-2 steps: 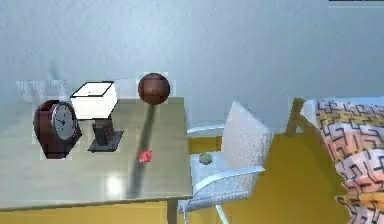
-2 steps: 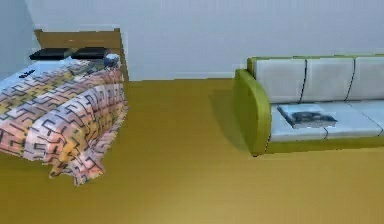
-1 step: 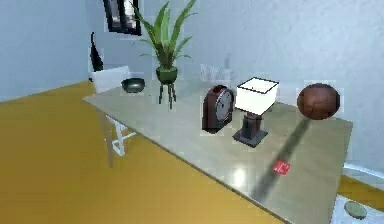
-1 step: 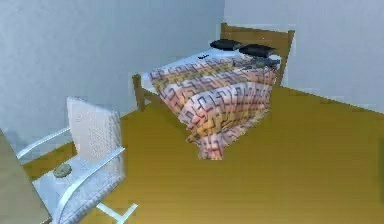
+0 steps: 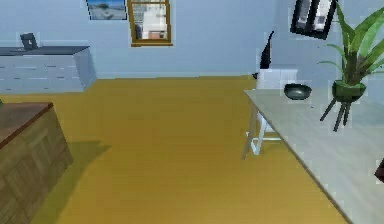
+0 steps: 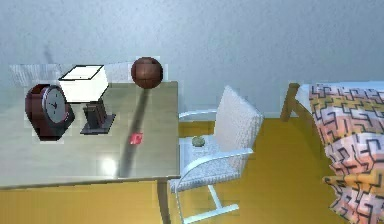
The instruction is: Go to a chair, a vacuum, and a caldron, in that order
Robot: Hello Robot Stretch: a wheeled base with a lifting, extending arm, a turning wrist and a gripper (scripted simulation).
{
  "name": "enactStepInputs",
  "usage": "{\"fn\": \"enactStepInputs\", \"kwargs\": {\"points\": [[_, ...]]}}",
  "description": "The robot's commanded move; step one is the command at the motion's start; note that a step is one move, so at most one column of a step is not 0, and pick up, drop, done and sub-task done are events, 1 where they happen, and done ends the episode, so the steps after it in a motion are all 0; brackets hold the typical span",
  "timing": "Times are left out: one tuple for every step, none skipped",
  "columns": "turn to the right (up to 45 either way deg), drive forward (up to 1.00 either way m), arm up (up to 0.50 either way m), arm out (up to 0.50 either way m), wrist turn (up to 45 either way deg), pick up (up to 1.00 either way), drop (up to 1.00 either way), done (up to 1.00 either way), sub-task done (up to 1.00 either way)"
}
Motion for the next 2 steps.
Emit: {"fn": "enactStepInputs", "kwargs": {"points": [[-6.0, 0.0, 0.0, 0.0, 0.0, 0.0, 0.0, 0.0, 0.0], [0.0, 0.2, 0.0, 0.0, 0.0, 0.0, 0.0, 0.0, 0.0]]}}
